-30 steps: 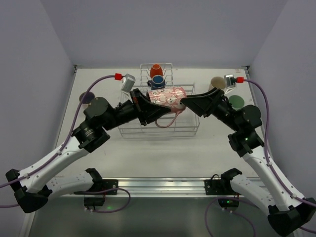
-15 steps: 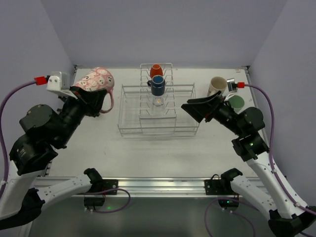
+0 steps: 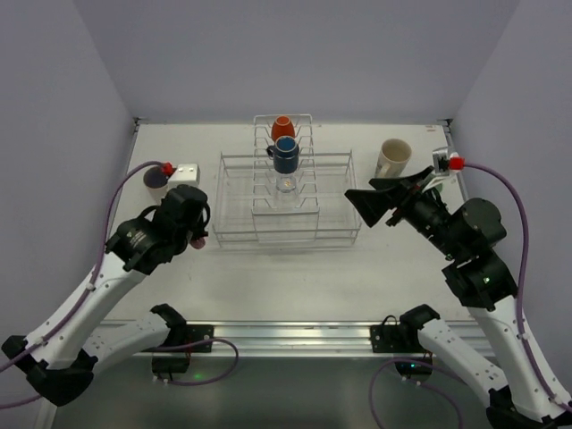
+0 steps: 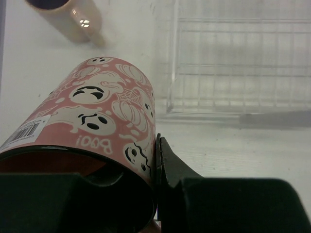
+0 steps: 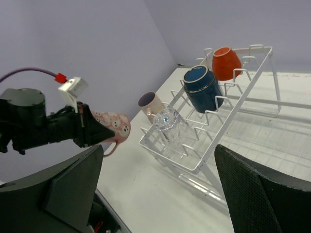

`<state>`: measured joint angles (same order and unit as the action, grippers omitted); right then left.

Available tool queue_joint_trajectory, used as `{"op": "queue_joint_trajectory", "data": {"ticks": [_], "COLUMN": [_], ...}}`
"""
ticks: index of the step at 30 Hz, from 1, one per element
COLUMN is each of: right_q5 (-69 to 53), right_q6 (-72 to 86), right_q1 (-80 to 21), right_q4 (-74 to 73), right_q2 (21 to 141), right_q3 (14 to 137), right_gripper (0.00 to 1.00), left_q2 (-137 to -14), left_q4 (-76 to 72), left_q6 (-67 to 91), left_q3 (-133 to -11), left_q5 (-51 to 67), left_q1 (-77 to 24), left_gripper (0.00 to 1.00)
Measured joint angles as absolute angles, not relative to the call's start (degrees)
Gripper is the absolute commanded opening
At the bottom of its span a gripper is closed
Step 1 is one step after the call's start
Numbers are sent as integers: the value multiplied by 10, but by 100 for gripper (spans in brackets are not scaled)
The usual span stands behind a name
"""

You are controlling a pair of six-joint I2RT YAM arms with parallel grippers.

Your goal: Unload the cups from the dish rack

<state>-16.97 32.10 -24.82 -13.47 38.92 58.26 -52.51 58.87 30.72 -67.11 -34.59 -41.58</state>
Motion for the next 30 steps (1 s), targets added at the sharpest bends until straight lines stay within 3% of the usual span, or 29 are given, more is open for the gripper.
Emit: {"op": "queue_joint_trajectory", "data": {"ticks": [4, 15, 26, 30], "right_q5": [-157, -155, -151, -142], "right_q6": [290, 264, 258, 258], "right_q1": [-248, -248, -248, -248], "right_q4": [-160, -184, -189, -190], "right_q2": [382, 370, 359, 359], "right_q3": [594, 577, 575, 574], "right_gripper": [99, 99, 99, 99], "left_q2": [-534, -599, -703, -726], "left_q4": [557, 411, 381, 372], "left_q6": [296, 262, 242, 238], "left_q3": [-613, -513, -479, -479], "left_q5": [-258, -74, -30, -29], "left_q1": [-265, -43, 8, 15], "left_gripper": [0, 0, 0, 17]}}
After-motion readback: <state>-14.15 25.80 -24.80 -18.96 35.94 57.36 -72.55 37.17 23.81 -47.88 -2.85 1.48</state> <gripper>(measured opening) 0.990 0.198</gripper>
